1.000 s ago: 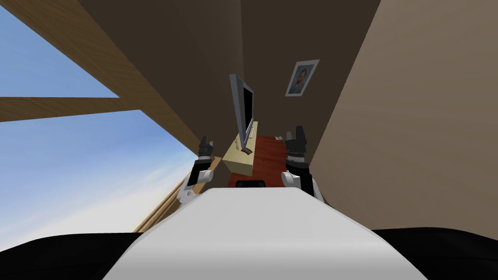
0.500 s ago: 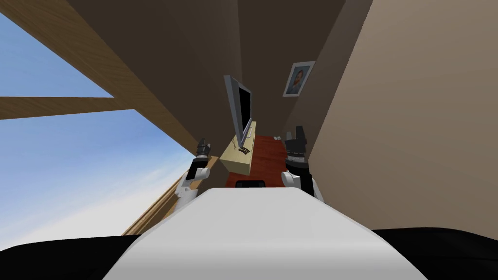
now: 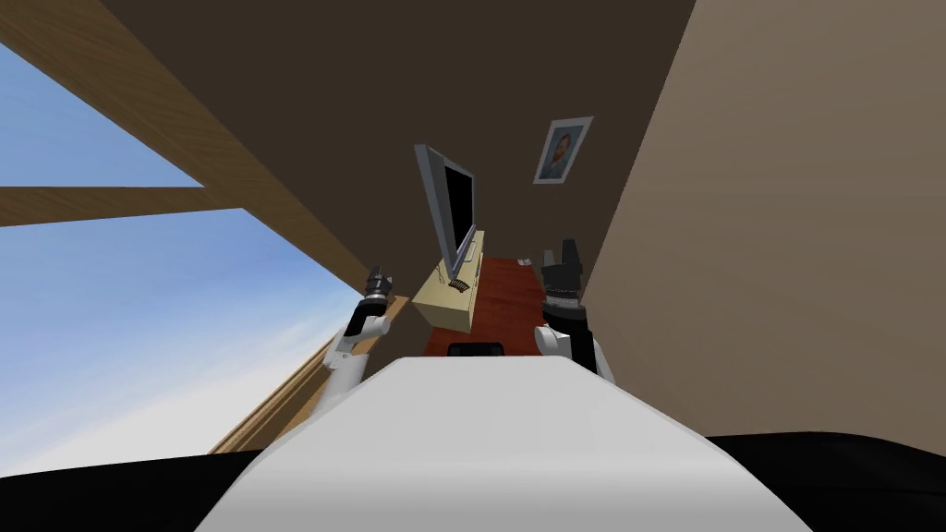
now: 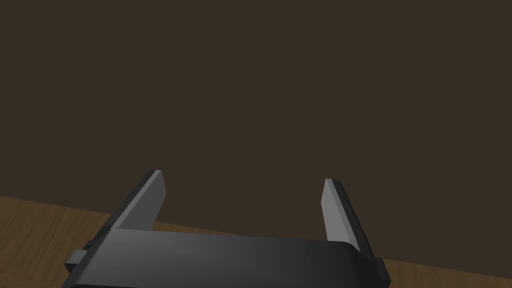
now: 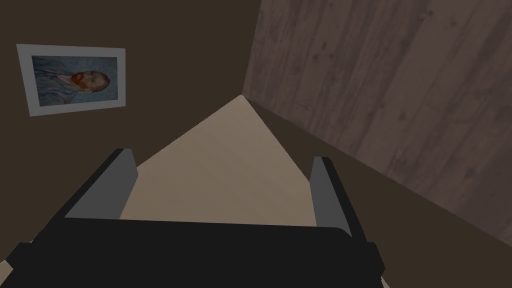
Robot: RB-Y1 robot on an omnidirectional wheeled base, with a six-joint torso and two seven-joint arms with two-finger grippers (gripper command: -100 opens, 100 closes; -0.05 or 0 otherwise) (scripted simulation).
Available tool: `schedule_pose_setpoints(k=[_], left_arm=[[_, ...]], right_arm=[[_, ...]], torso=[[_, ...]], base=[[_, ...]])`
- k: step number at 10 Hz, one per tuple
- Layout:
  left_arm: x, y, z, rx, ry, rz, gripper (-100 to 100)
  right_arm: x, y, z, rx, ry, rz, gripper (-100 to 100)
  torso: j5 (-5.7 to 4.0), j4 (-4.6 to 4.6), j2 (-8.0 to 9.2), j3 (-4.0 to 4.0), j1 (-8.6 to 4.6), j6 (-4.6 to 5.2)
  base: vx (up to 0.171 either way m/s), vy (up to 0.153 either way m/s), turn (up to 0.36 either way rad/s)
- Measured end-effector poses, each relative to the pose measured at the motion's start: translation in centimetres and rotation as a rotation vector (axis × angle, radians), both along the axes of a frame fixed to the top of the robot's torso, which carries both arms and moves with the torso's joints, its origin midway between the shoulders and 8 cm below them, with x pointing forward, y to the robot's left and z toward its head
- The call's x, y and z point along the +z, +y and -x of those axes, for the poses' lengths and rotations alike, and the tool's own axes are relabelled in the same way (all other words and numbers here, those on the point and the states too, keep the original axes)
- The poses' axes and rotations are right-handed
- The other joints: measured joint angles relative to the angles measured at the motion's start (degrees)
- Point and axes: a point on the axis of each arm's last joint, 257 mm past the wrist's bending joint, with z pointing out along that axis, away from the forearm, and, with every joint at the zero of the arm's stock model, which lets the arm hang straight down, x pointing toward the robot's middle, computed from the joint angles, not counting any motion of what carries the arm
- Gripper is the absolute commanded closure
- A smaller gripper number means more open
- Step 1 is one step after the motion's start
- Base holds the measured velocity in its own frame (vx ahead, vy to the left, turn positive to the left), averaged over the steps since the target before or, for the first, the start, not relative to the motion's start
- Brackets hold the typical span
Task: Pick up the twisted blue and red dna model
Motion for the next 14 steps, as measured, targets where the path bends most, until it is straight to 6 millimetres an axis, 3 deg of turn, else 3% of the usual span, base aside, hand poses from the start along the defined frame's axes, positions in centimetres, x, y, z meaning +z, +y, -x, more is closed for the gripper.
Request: schedule_pose_setpoints(k=[3,6,14], left_arm=[[-1.6,4.4,0.0,0.068,0.053,0.069,-100],[-2.9,7.4,-0.4,0.116,0.089,0.128,-100],[-8.2,17.2,1.5,0.303,0.172,0.394,-100]], right_arm=[[0.0,0.0,0.0,0.0,0.0,0.0,0],[0.0,0.0,0.0,0.0,0.0,0.0,0],[0.0,0.0,0.0,0.0,0.0,0.0,0]], torso=[[-0.01,-0.01,-0.04,-0.02,-0.04,-0.01],[0.02,-0.01,-0.04,-0.02,0.06,0.0],[-0.02,-0.03,-0.13,-0.08,-0.06,0.0]], base=[[0.0,-0.092,-0.006],[-0.001,-0.063,-0.008],[0.019,-0.101,-0.007]])
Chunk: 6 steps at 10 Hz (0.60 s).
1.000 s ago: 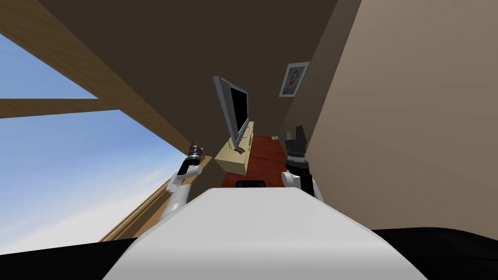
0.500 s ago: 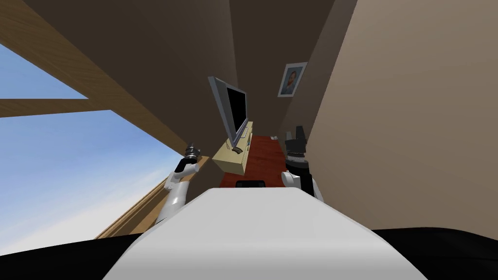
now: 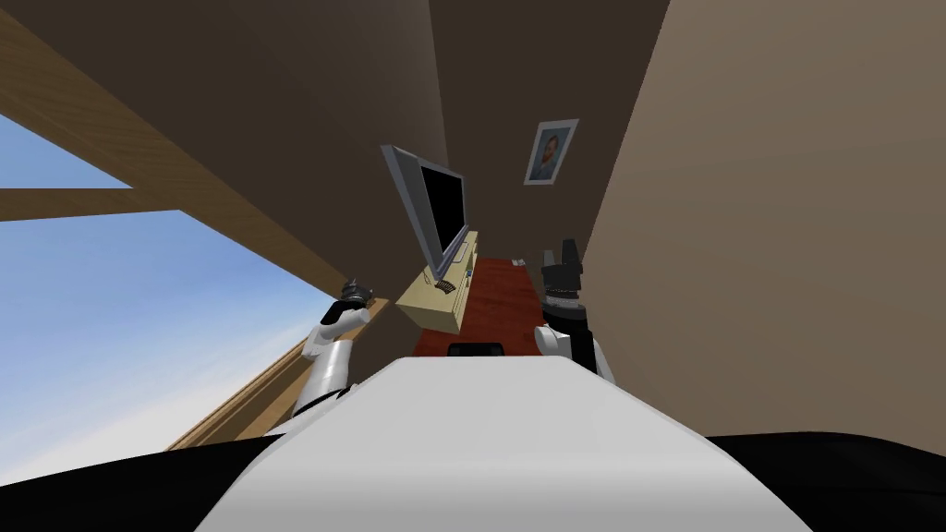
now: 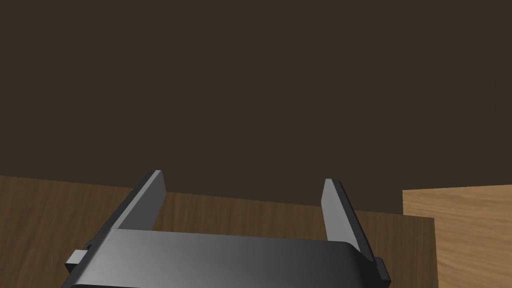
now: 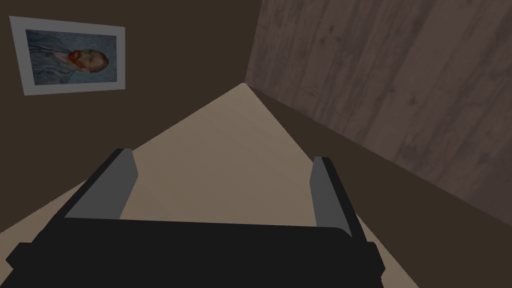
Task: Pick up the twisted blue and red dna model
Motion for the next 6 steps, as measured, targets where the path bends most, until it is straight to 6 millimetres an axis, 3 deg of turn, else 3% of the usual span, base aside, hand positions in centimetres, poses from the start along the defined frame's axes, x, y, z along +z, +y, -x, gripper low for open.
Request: schedule_pose_setpoints(k=[6], left_arm=[[-3.9,4.7,1.9,0.144,0.027,0.234,-100]], right_arm=[[0.0,0.0,0.0,0.0,0.0,0.0,0]], torso=[[0.01,-0.02,-0.06,-0.04,0.05,-0.01]], base=[[0.043,-0.092,-0.006]])
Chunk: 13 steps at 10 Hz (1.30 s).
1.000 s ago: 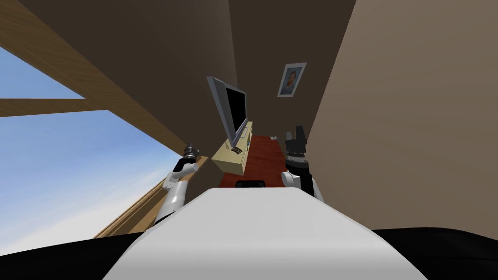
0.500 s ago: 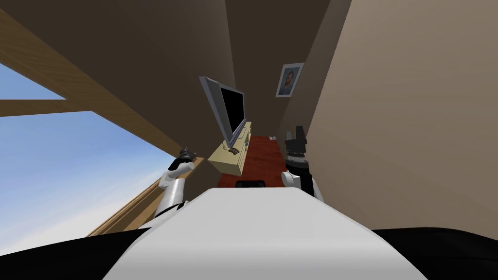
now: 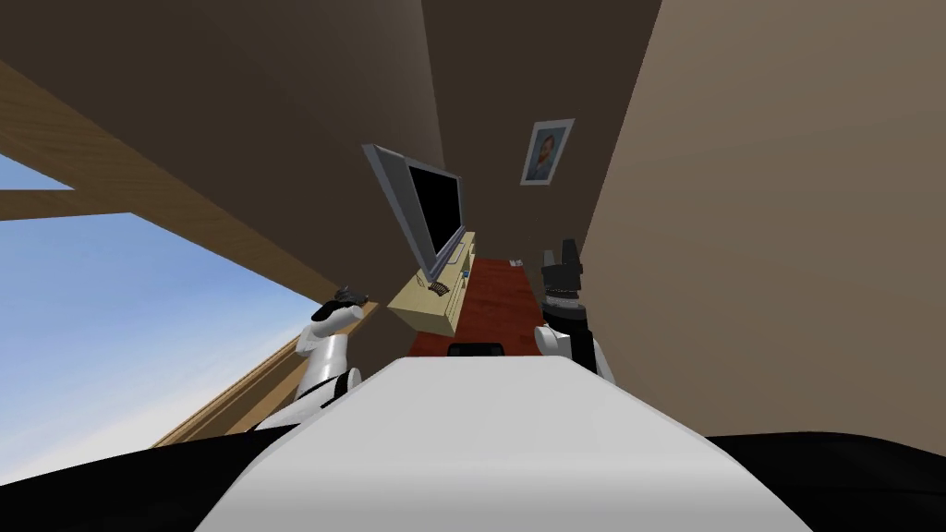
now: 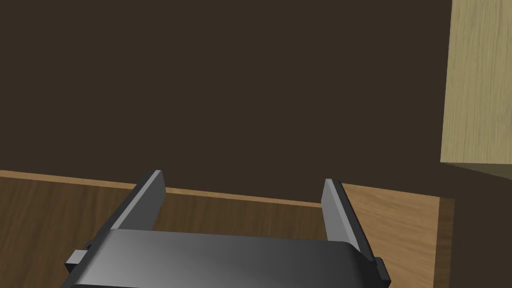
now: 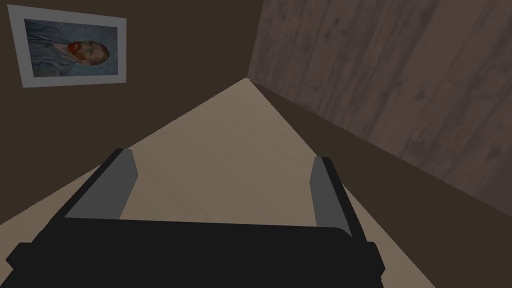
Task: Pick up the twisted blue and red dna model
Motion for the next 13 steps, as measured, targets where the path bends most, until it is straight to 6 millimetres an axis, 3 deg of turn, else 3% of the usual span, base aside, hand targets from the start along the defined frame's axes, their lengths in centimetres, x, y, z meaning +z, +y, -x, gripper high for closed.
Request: schedule_pose_setpoints(k=[6,13], left_arm=[[-3.5,2.2,1.7,0.129,-0.005,0.236,-100],[-7.3,2.3,2.7,0.256,-0.021,0.492,-100]], right_arm=[[0.0,0.0,0.0,0.0,0.0,0.0,0],[0.0,0.0,0.0,0.0,0.0,0.0,0]], torso=[[0.01,-0.03,-0.13,-0.07,0.05,0.01],[0.03,-0.04,-0.13,-0.09,0.14,0.0]], base=[[0.071,-0.079,-0.003],[0.085,-0.058,0.001]])
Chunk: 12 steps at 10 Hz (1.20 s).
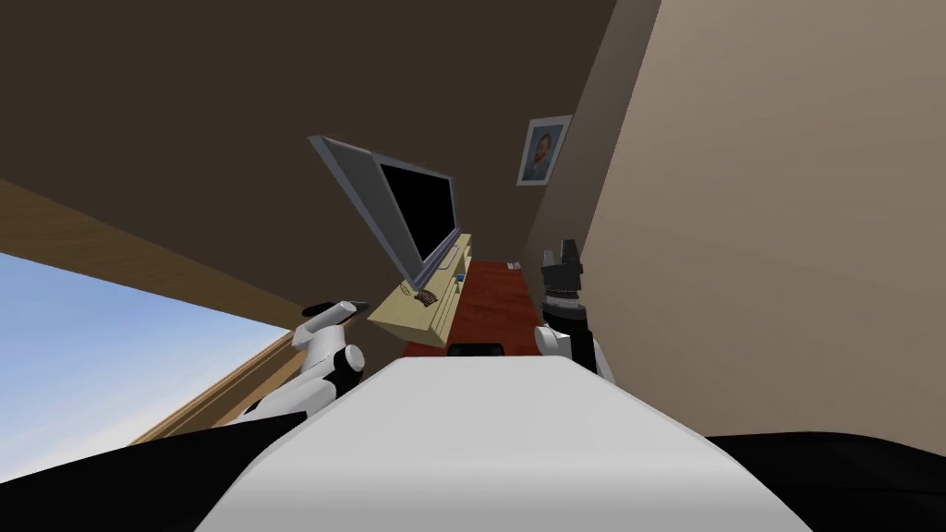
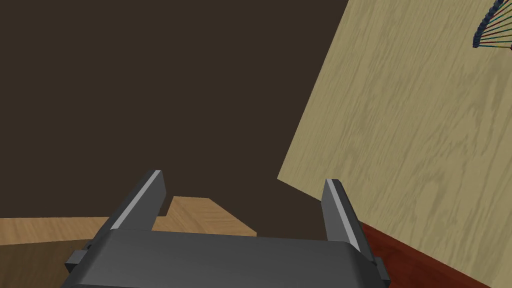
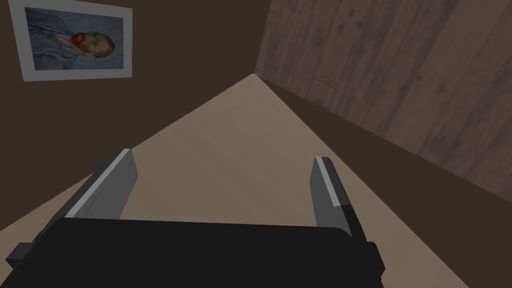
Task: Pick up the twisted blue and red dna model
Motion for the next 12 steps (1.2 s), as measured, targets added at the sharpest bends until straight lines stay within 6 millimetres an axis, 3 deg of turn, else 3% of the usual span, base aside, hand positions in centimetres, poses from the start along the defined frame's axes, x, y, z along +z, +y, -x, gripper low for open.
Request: schedule_pose_setpoints(k=[4,9,12], left_arm=[[-2.2,-1.0,-0.1,0.079,-0.016,0.17,-100],[-4.8,-3.9,-0.4,0.184,-0.034,0.405,-100],[-5.7,-5.5,-1.0,0.226,-0.037,0.497,-100]], right_arm=[[0.0,0.0,0.0,0.0,0.0,0.0,0],[0.0,0.0,0.0,0.0,0.0,0.0,0],[0.0,0.0,0.0,0.0,0.0,0.0,0]], torso=[[0.01,-0.02,-0.12,-0.06,0.07,0.01],[0.0,-0.08,-0.36,-0.21,0.0,0.01],[0.03,-0.05,-0.2,-0.12,0.14,0.0]], base=[[0.123,-0.054,0.005],[0.173,-0.044,0.01],[0.105,-0.016,0.005]])
